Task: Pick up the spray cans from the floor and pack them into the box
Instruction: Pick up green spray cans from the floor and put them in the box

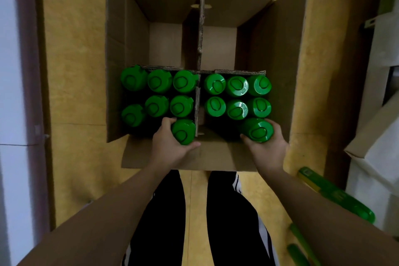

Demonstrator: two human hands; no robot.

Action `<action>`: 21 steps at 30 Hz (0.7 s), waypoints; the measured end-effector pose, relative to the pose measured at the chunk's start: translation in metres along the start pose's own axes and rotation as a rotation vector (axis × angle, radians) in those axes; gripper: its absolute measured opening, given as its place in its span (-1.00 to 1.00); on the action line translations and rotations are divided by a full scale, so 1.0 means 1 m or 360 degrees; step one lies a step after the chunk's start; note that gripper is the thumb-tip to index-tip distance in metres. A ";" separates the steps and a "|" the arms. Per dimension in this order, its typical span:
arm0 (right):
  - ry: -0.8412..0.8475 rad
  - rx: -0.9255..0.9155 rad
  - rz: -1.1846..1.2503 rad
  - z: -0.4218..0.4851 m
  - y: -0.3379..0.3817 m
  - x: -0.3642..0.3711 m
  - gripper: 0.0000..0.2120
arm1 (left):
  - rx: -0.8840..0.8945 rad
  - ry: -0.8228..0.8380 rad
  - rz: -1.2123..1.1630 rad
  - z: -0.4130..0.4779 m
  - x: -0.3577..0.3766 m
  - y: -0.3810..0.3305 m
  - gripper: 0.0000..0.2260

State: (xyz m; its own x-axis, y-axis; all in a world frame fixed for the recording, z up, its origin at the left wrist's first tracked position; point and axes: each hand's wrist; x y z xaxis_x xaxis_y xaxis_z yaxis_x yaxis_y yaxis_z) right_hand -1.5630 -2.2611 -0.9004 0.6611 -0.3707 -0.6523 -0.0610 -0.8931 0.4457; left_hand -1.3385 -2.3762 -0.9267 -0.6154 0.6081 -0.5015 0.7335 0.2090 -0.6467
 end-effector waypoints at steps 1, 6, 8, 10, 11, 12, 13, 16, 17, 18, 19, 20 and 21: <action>-0.0015 0.0018 0.0003 0.001 -0.002 0.001 -0.32 | 0.0006 0.0011 0.0013 0.002 0.003 0.001 -0.21; -0.0094 0.0063 -0.0035 0.011 -0.010 0.002 -0.30 | -0.0042 -0.0036 0.0138 0.011 0.015 0.007 -0.17; -0.0085 0.0091 -0.0052 0.014 -0.012 0.001 -0.29 | -0.0091 -0.0036 0.0143 0.014 0.018 0.007 -0.14; -0.0063 0.0097 -0.0075 0.017 -0.014 0.002 -0.27 | -0.0135 -0.0054 0.0127 0.015 0.020 0.007 -0.12; -0.0057 0.0093 -0.0098 0.018 -0.014 0.004 -0.27 | -0.0154 -0.0059 0.0118 0.015 0.020 0.007 -0.11; -0.0059 0.0089 -0.0123 0.018 -0.013 0.006 -0.28 | -0.0170 -0.0062 0.0113 0.015 0.021 0.008 -0.10; -0.0069 0.0082 -0.0144 0.018 -0.013 0.007 -0.28 | -0.0187 -0.0060 0.0111 0.015 0.021 0.008 -0.09; -0.0070 0.0062 -0.0168 0.016 -0.013 0.010 -0.29 | -0.0228 -0.0047 0.0106 0.014 0.020 0.008 -0.08; -0.0057 0.0059 -0.0175 0.015 -0.013 0.010 -0.28 | -0.0237 -0.0038 0.0098 0.013 0.019 0.007 -0.07; -0.0049 0.0046 -0.0197 0.013 -0.014 0.010 -0.26 | -0.0243 -0.0024 0.0086 0.012 0.018 0.005 -0.05; -0.0052 0.0023 -0.0238 0.011 -0.014 0.009 -0.24 | -0.0243 0.0006 0.0070 0.010 0.017 0.003 -0.03; -0.0063 -0.0009 -0.0295 0.008 -0.013 0.009 -0.22 | -0.0235 0.0050 0.0045 0.007 0.014 0.000 -0.01; -0.0086 -0.0046 -0.0360 0.004 -0.010 0.009 -0.21 | -0.0227 0.0102 0.0010 0.001 0.010 -0.004 0.01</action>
State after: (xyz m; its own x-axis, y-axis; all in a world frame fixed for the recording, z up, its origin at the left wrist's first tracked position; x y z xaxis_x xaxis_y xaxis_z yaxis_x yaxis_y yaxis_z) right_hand -1.5592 -2.2563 -0.9134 0.6147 -0.1756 -0.7689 0.1061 -0.9476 0.3012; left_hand -1.3475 -2.3719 -0.9299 -0.5942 0.6564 -0.4649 0.7738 0.3088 -0.5531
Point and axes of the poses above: each hand's wrist, its own z-axis towards the middle knuckle, its own x-axis out of the palm, y = z × x, and after that the axes turned 10 degrees about x, right-handed
